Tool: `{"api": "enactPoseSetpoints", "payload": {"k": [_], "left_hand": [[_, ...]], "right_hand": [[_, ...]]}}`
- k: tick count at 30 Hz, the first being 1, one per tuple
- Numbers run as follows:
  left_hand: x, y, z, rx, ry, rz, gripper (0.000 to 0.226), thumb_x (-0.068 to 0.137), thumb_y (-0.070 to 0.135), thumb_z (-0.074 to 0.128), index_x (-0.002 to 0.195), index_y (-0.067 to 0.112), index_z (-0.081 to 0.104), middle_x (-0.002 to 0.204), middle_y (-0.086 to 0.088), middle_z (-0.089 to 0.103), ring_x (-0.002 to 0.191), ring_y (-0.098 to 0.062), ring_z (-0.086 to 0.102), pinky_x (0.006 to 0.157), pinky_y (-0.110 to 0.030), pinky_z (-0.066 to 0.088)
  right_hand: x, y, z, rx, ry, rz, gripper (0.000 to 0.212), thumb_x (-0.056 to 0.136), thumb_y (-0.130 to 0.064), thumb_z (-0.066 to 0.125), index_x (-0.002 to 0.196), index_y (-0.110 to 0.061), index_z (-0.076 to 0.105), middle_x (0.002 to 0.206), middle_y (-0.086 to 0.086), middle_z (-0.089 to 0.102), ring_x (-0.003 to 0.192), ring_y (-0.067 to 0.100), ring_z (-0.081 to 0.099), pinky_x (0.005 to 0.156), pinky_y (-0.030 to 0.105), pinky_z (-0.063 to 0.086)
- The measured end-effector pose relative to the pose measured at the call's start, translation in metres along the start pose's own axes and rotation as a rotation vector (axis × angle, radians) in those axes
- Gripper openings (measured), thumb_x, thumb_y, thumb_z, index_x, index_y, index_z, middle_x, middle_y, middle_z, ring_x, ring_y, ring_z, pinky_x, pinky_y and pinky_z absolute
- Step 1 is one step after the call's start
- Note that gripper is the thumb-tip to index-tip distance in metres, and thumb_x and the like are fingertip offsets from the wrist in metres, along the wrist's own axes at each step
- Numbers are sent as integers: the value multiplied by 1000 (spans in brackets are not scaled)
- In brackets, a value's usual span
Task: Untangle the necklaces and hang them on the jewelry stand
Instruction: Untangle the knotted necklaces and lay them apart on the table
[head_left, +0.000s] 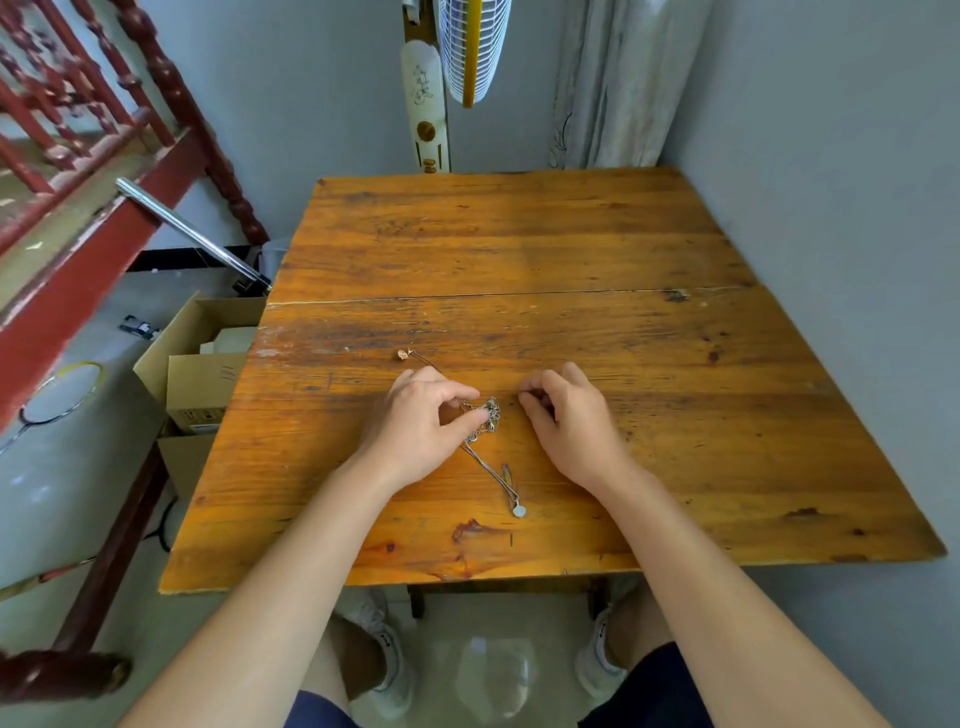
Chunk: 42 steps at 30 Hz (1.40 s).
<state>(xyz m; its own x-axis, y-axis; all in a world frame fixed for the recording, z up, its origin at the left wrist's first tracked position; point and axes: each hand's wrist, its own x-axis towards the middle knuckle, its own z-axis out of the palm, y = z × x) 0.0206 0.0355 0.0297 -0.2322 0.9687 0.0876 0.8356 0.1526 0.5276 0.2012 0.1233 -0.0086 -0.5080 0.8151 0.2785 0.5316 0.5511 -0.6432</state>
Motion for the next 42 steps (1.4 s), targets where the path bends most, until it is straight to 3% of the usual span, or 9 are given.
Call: {"api": "enactPoseSetpoints", "payload": {"k": [5,9,13,17,21,28,33,38,42], "left_hand": [[6,2,4,17,-36,-18,15,91,38,63,98,33,75,93,13,61,91,-11,51,77,-32,46],[7,4,-4,-222,73,-68,8,88,30,69,90,29,76,84,20,66,71,5,55,64,-12,39],[3,1,-18,-364,200,-103,8,86,25,72,90,22,78,87,16,72,77,8,60,68,-5,41],[-6,-7,-33,-403,234,-135,8,86,20,72,92,18,77,90,15,71,78,11,59,69,-2,42],[-15,-26,-37,-370,201,-204,9,86,21,72,94,20,77,91,12,72,80,4,60,69,-5,44],[-27,-45,-24,-318,151,-262,8,86,22,72,92,26,75,86,7,71,84,-17,62,75,-33,53],[-32,-44,-20,-215,109,-173,16,91,20,65,98,32,72,89,14,61,82,-6,52,73,-17,38],[-36,-46,-16,-175,110,-162,22,85,12,66,99,27,75,89,8,59,88,-7,52,75,-12,36],[-37,-44,-12,-145,173,-126,12,84,23,71,94,29,76,85,9,58,88,-12,52,78,-24,42]], "right_hand": [[-2,-1,6,-70,19,-12,15,96,-17,64,108,-14,71,101,2,55,89,21,59,72,24,39],[0,-3,8,-56,-8,54,19,98,-20,61,114,-15,70,105,4,55,97,25,59,76,26,41],[-2,-14,6,-17,-68,69,35,98,-34,59,131,-24,63,111,4,57,111,25,53,91,36,44],[-12,-17,10,-186,-55,-40,28,94,-42,62,120,-35,70,110,0,55,105,23,49,86,37,39],[-14,-16,14,-173,-11,-21,18,93,-40,65,106,-30,73,107,-1,57,102,23,51,84,37,40],[-16,-18,12,-118,19,-33,16,101,-38,53,104,-26,63,102,-9,62,95,14,51,82,32,34],[-18,-15,11,-61,21,-69,8,97,-32,62,100,-26,66,96,-14,65,90,9,53,84,34,40],[-19,-15,11,-67,13,-86,9,93,-33,64,101,-29,68,92,-20,59,89,4,48,84,32,37],[-19,-17,11,-107,-28,-80,30,91,-42,63,118,-30,69,93,-16,60,93,9,52,84,32,36]]}}
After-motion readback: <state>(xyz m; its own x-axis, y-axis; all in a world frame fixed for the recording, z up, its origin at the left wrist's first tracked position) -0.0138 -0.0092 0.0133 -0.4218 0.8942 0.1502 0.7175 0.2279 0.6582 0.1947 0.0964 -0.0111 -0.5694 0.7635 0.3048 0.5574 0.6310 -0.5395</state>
